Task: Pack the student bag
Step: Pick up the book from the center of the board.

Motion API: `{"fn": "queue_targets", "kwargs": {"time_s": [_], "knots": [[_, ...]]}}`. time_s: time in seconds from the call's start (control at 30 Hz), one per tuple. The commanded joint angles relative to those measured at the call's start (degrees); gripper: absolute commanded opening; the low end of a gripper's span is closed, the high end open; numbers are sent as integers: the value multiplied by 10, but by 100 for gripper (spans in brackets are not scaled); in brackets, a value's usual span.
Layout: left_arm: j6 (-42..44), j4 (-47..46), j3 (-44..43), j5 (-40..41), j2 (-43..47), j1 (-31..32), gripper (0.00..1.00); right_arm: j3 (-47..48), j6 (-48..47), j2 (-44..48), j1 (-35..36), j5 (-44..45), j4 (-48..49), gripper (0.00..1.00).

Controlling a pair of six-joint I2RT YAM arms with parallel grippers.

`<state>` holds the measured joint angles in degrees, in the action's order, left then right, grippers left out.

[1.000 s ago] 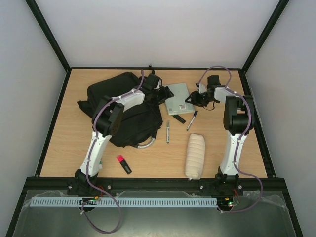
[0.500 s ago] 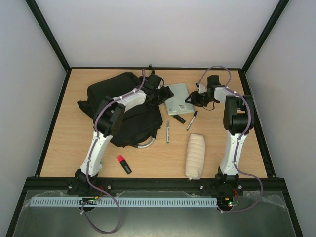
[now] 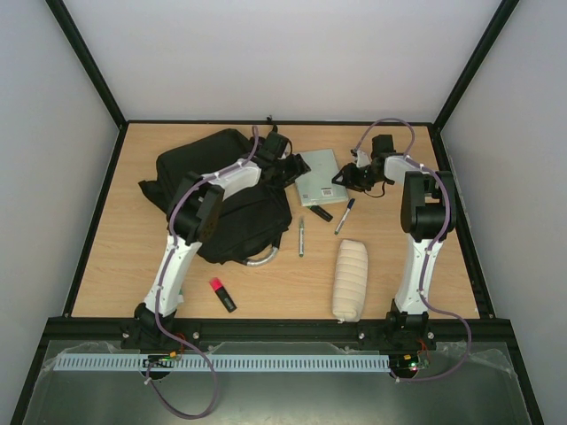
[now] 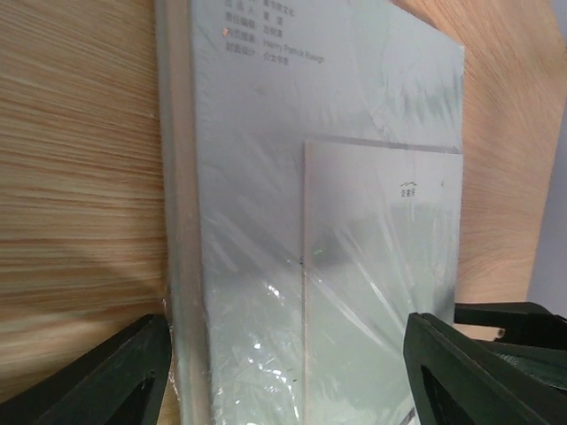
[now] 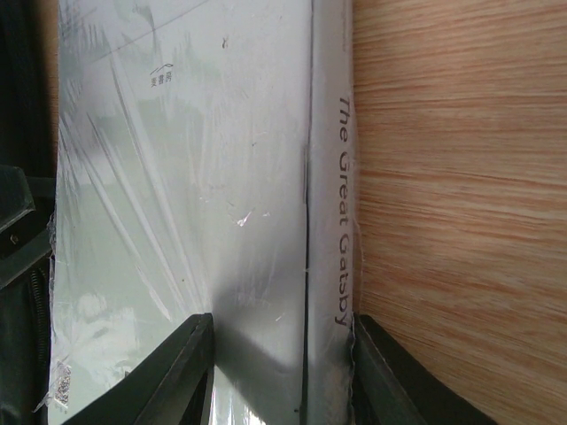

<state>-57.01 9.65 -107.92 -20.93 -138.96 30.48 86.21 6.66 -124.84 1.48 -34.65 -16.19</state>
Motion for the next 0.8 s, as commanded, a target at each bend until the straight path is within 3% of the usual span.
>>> {"fn": "queue_targets", "kwargs": {"time_s": [0.0, 0.1, 0.23, 0.43, 0.77], "knots": [[32, 52, 27, 84, 48, 0, 75, -15, -28, -42, 12, 73, -75, 38], [44, 58, 66, 102, 84, -5, 76, -15, -28, -43, 12, 72, -75, 38], [56, 72, 79, 67, 89, -8, 77, -13, -28, -44, 12, 72, -76, 38], [58, 86, 53, 6, 47, -9, 80, -8, -26, -46, 12, 68, -78, 38], [26, 84, 0, -19, -14, -9, 80, -10, -27, -42, 12, 70, -79, 38]]}}
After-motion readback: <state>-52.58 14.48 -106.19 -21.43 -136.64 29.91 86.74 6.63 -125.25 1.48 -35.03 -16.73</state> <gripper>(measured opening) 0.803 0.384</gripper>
